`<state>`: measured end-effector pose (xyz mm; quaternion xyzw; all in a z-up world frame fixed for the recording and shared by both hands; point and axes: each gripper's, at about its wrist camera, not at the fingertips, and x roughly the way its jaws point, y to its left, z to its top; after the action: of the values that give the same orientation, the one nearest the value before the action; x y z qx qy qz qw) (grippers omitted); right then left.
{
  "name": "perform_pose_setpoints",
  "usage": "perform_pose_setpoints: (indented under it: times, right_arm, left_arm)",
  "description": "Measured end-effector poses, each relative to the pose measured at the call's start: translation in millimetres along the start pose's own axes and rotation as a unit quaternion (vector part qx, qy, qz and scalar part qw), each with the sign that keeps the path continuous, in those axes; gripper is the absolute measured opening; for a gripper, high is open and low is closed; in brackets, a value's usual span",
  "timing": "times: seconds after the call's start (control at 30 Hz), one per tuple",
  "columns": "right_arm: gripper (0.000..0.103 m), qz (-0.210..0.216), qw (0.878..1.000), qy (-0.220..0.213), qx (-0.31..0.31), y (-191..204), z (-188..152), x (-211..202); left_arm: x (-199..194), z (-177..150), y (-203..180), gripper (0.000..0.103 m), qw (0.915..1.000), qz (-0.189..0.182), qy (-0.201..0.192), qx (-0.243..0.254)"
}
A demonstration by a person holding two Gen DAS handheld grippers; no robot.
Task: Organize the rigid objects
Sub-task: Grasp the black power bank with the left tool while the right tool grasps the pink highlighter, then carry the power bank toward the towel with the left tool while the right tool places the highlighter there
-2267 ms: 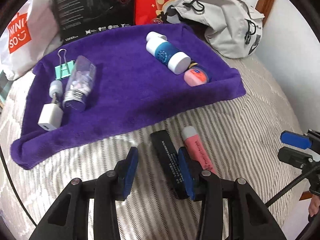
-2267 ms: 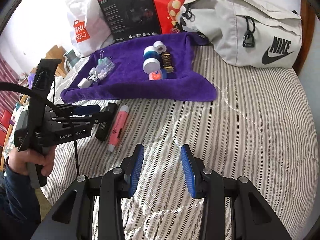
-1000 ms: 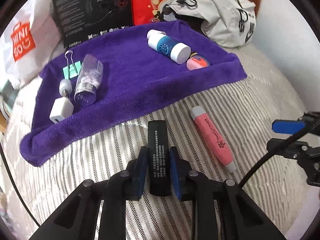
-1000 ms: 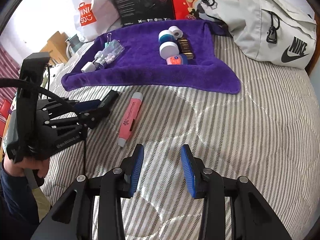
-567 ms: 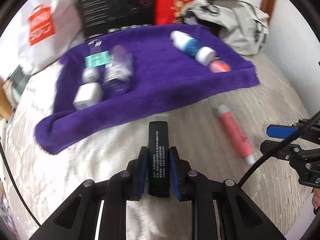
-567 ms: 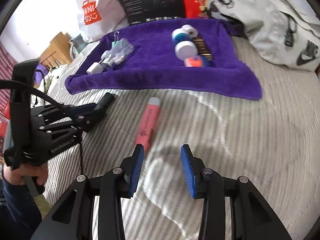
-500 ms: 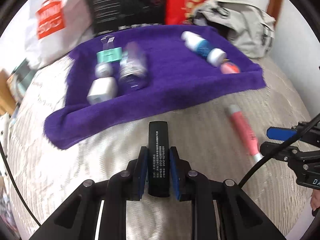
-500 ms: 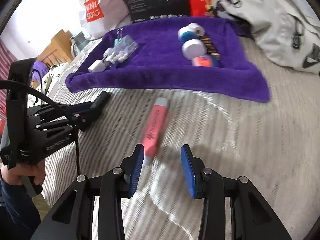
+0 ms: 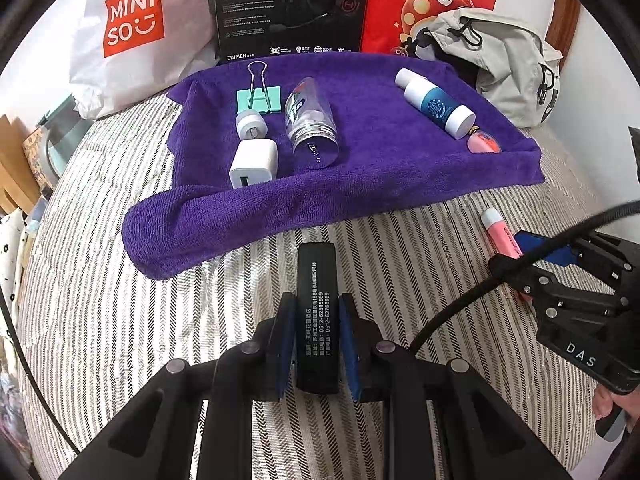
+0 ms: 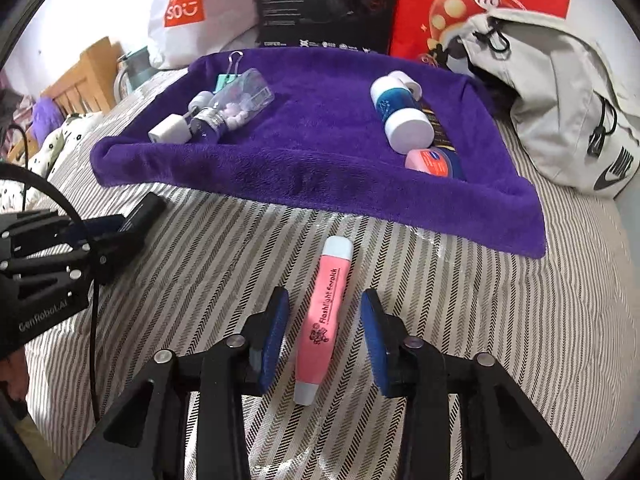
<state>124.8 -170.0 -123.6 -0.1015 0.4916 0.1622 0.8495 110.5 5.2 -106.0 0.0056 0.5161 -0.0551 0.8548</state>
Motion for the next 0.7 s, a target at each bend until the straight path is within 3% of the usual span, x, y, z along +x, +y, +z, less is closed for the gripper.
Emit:
perform_pose_setpoints:
  times: [0.1, 0.43, 0.7]
  right_arm:
    - [0.017, 0.000, 1.000, 0.009, 0.006, -13, -2, -3]
    - [0.017, -0.021, 1.000, 0.008, -0.004, -19, -8, -3]
    - [0.017, 0.011, 1.000, 0.014, 0.004, -29, -7, -4]
  left_arm:
    - [-2, -2, 1, 0.021, 1.0000, -0.005, -0.002, -0.002]
    - [-2, -1, 2, 0.021, 1.0000, -0.005, -0.003, -0.004]
    - [-2, -2, 3, 0.021, 0.9998, -0.012, -0.006, -0.011]
